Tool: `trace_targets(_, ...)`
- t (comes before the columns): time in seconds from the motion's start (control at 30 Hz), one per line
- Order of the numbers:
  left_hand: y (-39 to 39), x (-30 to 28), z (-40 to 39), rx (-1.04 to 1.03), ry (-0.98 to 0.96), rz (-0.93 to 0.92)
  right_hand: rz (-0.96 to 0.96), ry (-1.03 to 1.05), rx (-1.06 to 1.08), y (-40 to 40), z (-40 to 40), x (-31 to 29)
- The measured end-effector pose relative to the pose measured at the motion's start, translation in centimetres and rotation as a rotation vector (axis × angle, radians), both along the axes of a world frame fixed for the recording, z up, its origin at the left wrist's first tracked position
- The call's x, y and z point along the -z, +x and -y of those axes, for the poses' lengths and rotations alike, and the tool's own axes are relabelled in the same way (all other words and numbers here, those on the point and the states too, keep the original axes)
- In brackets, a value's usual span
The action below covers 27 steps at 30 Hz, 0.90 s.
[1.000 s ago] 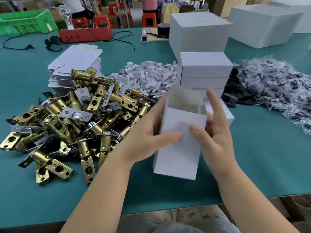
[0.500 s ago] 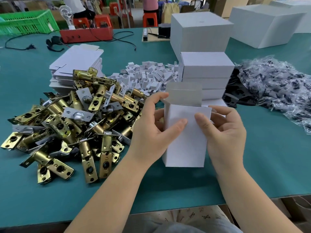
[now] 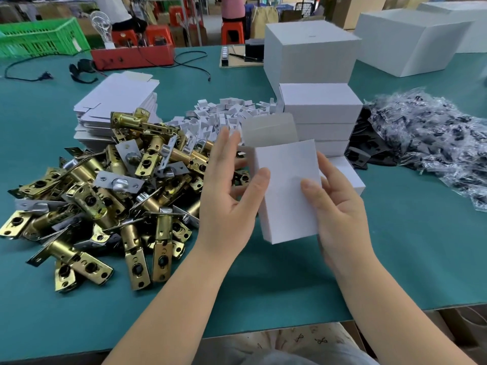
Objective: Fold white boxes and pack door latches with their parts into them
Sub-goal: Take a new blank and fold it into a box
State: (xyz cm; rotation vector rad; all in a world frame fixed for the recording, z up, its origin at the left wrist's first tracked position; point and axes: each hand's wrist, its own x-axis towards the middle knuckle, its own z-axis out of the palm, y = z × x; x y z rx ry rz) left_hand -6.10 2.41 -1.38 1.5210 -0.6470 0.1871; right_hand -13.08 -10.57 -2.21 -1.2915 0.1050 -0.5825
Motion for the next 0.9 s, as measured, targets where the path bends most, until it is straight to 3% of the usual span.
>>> trace_targets(0.1,0.1,0.0,-0.1,-0.072,0.18,0.169,0.033,0.013,0.024,0.1,0.3,0.1)
trace_targets(0.17,0.1,0.0,0.2,0.049,0.235,0.179,0.049,-0.016,-0.009,0.1,0.3,0.0)
trace_targets(0.27,0.2,0.0,0.4,0.311,0.255,0.019,0.051,-0.159,-0.056,-0.1,0.2,0.0)
trace_targets(0.37,0.1,-0.2,0.1,0.408,0.09,-0.097,0.024,-0.299,-0.089,-0.2,-0.1,-0.1)
trace_targets(0.53,1.6,-1.2,-1.0,0.006,-0.208,-0.366,-0.068,-0.4,-0.195,-0.6,0.1,-0.4)
trace_targets(0.6,2.7,-1.6,-2.1,-0.03,-0.274,-0.514,-0.094,-0.434,-0.28,-0.7,0.2,-0.4)
trace_targets(0.77,3.5,-2.3,-3.5,0.24,-0.272,-0.899,-0.084,-0.39,-0.35,-0.8,0.4,-0.2)
trace_targets(0.9,3.4,-2.3,-3.5,0.469,-0.314,-0.942,-0.036,-0.233,-0.412,-0.9,0.8,-0.7)
